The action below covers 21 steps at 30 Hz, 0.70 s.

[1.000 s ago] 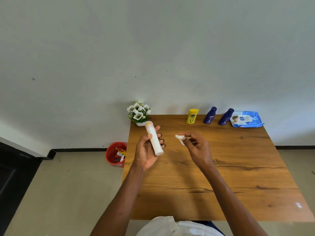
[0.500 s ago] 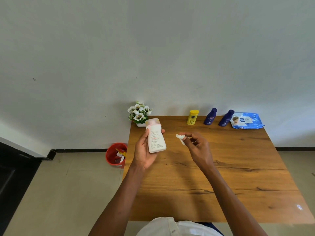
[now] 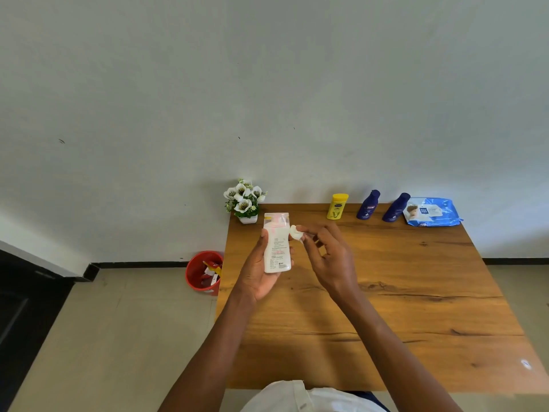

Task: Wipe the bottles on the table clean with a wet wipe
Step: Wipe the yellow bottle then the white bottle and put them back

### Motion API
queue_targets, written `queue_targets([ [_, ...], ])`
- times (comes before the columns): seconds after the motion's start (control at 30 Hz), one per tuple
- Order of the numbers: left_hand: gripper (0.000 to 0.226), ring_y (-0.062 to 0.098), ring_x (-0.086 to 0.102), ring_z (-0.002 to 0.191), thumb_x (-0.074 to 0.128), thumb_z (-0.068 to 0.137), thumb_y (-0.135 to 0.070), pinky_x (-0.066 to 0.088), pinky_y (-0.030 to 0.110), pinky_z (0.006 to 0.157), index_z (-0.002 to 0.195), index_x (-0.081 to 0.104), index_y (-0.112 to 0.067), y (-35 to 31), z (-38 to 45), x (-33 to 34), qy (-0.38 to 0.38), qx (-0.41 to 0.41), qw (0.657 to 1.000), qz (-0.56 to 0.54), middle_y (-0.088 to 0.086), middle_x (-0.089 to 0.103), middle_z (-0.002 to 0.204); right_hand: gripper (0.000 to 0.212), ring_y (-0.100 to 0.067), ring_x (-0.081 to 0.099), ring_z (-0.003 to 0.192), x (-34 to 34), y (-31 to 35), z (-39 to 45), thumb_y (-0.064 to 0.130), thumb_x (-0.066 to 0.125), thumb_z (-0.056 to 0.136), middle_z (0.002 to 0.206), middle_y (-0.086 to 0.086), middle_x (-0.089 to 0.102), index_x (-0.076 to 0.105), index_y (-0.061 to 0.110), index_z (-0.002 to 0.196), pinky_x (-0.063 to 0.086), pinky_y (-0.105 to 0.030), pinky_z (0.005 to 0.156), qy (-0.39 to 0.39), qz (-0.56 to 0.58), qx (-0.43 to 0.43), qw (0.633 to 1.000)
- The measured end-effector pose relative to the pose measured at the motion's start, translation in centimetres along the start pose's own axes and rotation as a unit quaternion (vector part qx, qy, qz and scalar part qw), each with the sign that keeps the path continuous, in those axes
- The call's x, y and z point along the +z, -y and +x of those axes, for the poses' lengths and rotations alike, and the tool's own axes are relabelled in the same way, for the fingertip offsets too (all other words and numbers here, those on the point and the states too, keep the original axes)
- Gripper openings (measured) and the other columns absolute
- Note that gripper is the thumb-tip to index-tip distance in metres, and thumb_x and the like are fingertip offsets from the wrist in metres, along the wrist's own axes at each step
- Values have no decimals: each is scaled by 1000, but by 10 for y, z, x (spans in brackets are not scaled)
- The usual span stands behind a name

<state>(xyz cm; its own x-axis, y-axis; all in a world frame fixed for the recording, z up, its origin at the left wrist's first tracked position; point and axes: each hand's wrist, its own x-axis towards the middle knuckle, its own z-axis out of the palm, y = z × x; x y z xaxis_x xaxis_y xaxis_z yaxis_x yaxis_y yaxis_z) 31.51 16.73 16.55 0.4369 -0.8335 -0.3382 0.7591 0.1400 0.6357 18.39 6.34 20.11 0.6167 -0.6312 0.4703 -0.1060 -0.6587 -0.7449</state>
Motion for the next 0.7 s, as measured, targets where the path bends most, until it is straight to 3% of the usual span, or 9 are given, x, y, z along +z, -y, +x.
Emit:
queue_targets([
  [0.13,62,24,56,123,53,95,-53,45,39,101,145,52,-17,5,0,6,4,-5,1000,3,11,60,132,25,-16,63,93,17,9,10,13,63,96,113,-8,63,69,8,120,56,-30,71,5,-66,-63,996],
  [0.23,58,23,61,122,39,102,-52,53,37,94,145,51,-16,6,1,10,-5,-8,1000,24,11,63,132,26,-25,64,92,26,14,12,9,64,93,111,-13,63,69,5,119,58,-35,66,18,-121,-93,988],
  [0.37,50,22,65,117,39,104,-47,55,36,90,139,58,-15,5,2,6,-31,-3,999,27,10,68,124,26,-26,62,90,26,16,8,14,62,92,109,-13,62,68,7,117,55,-35,62,50,-156,-149,975],
  [0.53,63,24,63,119,43,101,-51,55,36,92,147,47,-9,3,2,1,-32,-8,999,14,14,66,125,28,-23,61,93,22,4,-3,11,74,87,112,-9,63,70,12,115,55,-31,63,97,-158,-185,965],
  [0.63,65,28,58,126,45,99,-52,48,41,106,149,45,-10,7,3,1,-24,-13,999,31,18,60,135,23,-24,59,94,19,-5,2,16,69,92,111,-7,63,70,13,115,53,-36,67,71,-169,-164,969],
  [0.7,66,33,44,140,48,99,-53,32,49,119,151,43,-12,9,3,2,-15,-7,999,46,22,47,149,21,-25,58,92,16,-6,7,16,70,91,109,-8,64,71,12,112,52,-36,67,34,-179,-145,972],
])
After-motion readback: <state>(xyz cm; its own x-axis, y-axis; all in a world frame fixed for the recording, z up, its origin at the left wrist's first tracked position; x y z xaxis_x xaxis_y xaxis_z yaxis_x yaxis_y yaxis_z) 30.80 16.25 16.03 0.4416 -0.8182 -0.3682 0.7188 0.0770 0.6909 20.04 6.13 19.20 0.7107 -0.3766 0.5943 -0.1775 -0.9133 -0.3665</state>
